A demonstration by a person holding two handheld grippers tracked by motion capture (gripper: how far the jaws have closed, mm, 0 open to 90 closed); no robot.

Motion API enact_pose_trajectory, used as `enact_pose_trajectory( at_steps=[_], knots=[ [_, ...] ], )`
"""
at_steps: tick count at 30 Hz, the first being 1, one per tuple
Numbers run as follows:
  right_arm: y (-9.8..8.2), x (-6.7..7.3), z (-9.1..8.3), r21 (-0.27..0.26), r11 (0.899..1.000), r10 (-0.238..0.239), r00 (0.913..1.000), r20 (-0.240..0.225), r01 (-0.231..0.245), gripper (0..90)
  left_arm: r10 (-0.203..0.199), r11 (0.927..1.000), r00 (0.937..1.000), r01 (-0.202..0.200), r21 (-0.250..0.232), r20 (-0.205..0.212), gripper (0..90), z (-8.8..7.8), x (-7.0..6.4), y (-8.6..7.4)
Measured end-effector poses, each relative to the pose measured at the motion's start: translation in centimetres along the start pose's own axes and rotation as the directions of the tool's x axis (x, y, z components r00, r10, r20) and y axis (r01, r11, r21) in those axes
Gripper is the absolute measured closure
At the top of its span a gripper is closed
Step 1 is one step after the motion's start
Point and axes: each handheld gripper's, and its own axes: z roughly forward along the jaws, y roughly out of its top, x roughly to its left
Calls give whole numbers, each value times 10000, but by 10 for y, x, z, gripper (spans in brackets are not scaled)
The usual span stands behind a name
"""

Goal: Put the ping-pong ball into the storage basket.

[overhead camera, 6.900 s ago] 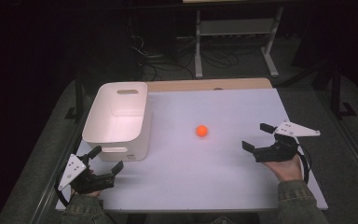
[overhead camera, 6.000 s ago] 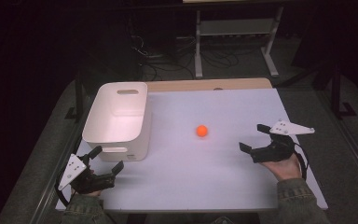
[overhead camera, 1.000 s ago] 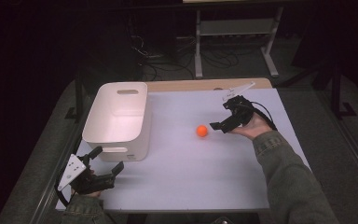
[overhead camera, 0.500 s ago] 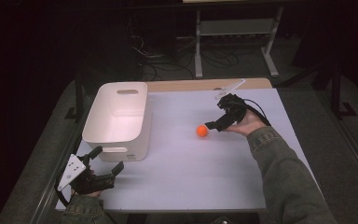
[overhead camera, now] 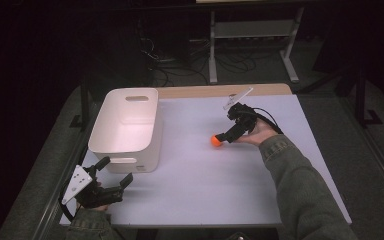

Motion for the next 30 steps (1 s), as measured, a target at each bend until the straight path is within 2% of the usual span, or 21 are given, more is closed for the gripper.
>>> enact_pose_trajectory(
  at_steps=[30],
  knots=[
    [-5, -4, 26, 771, 9969, -143, 9986, -517, 183, 0, -10, 10000, 10000, 10, 8, 2, 18, 0, 0, 0]
  ],
)
